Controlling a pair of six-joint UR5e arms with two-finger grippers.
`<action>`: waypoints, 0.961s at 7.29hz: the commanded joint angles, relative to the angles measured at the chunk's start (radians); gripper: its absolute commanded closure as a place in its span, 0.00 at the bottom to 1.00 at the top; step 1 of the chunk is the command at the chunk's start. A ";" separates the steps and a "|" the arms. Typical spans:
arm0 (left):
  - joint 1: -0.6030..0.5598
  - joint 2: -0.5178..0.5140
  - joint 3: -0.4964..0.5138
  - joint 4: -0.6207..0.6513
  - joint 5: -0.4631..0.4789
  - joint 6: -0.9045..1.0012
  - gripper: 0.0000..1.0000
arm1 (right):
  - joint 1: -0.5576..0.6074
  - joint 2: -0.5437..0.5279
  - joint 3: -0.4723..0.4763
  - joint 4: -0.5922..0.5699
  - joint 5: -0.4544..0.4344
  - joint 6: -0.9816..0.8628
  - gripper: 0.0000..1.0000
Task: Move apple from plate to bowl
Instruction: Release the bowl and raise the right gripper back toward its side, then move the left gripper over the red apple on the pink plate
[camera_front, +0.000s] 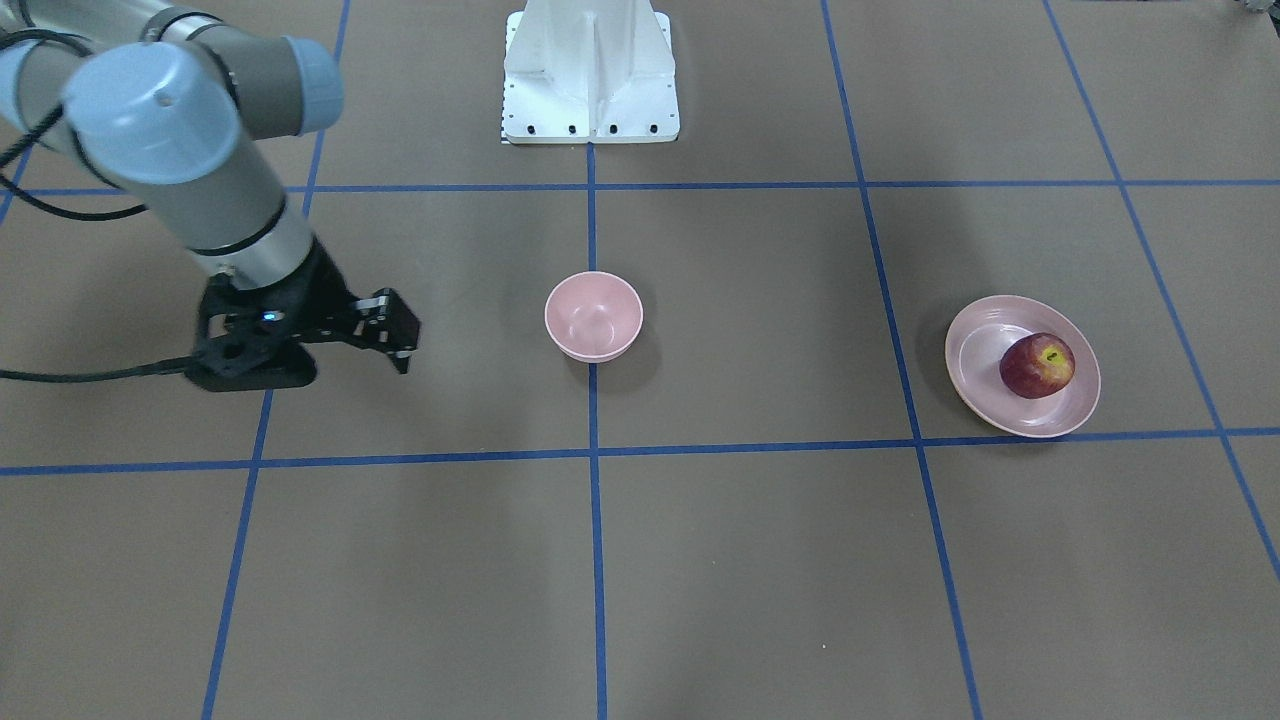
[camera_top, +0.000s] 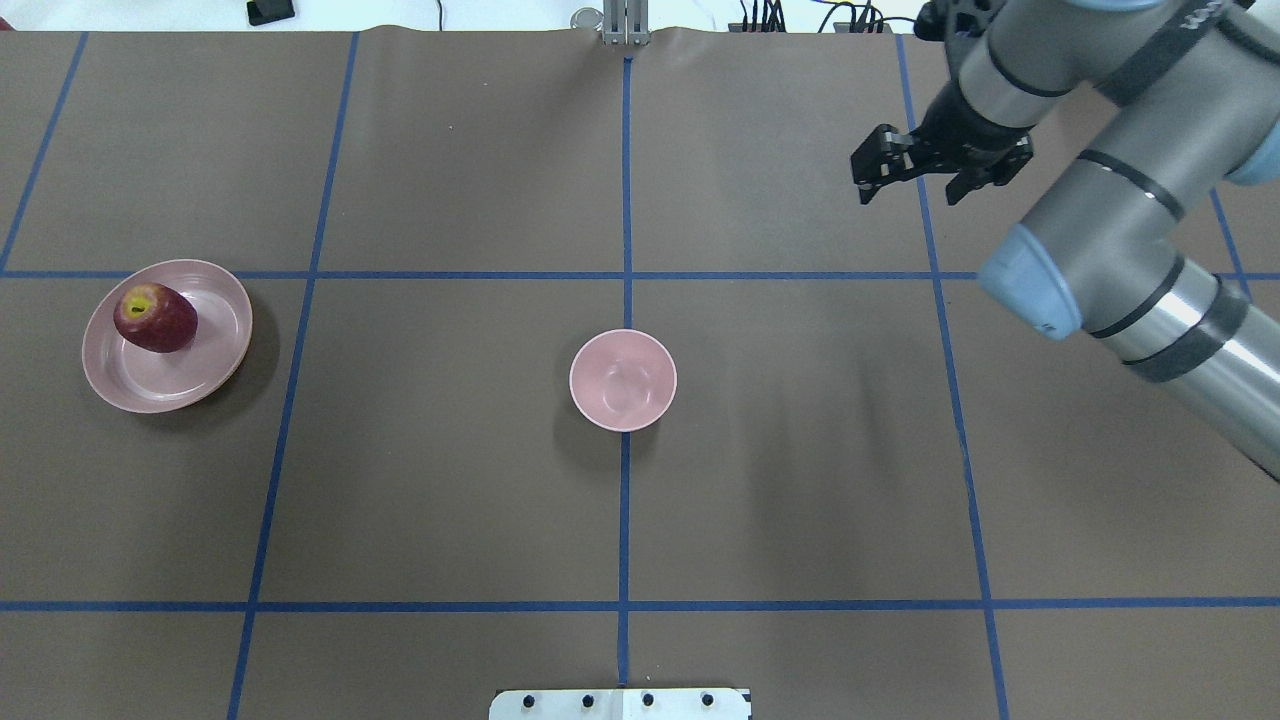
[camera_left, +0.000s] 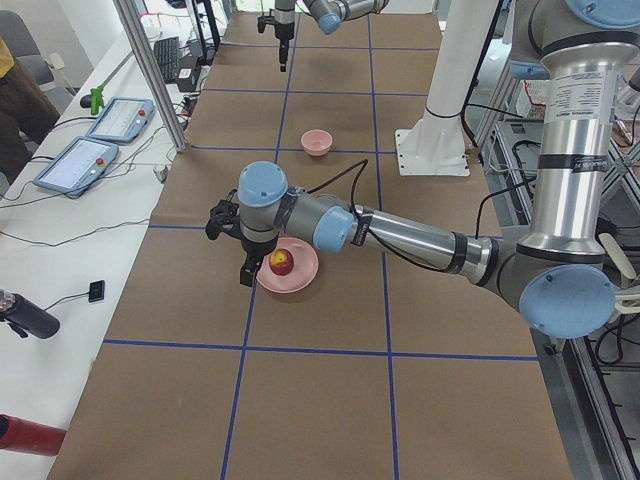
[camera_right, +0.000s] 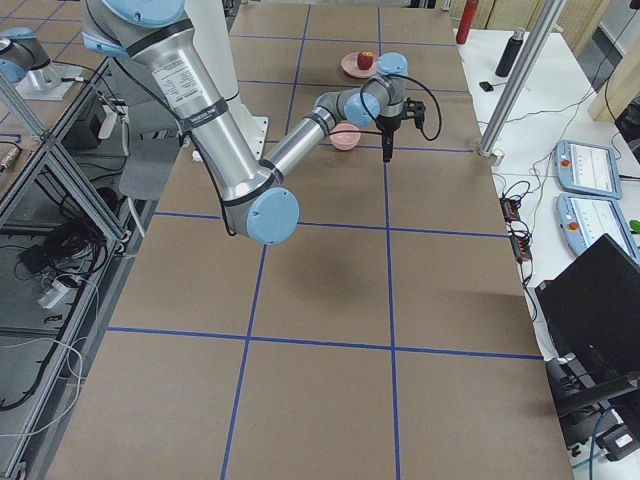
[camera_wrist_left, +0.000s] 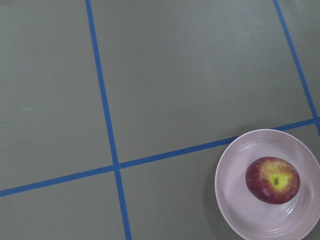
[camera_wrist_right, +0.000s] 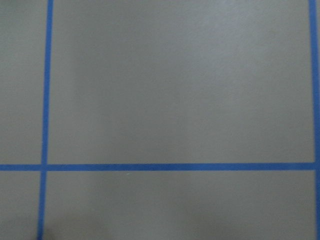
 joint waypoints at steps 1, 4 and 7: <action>0.130 -0.024 -0.024 -0.002 0.034 -0.182 0.01 | 0.171 -0.183 0.004 -0.002 0.048 -0.327 0.00; 0.262 -0.065 -0.018 -0.002 0.145 -0.447 0.01 | 0.419 -0.404 -0.004 -0.007 0.048 -0.728 0.00; 0.378 -0.146 0.101 -0.025 0.201 -0.486 0.01 | 0.488 -0.506 -0.006 -0.004 0.048 -0.826 0.00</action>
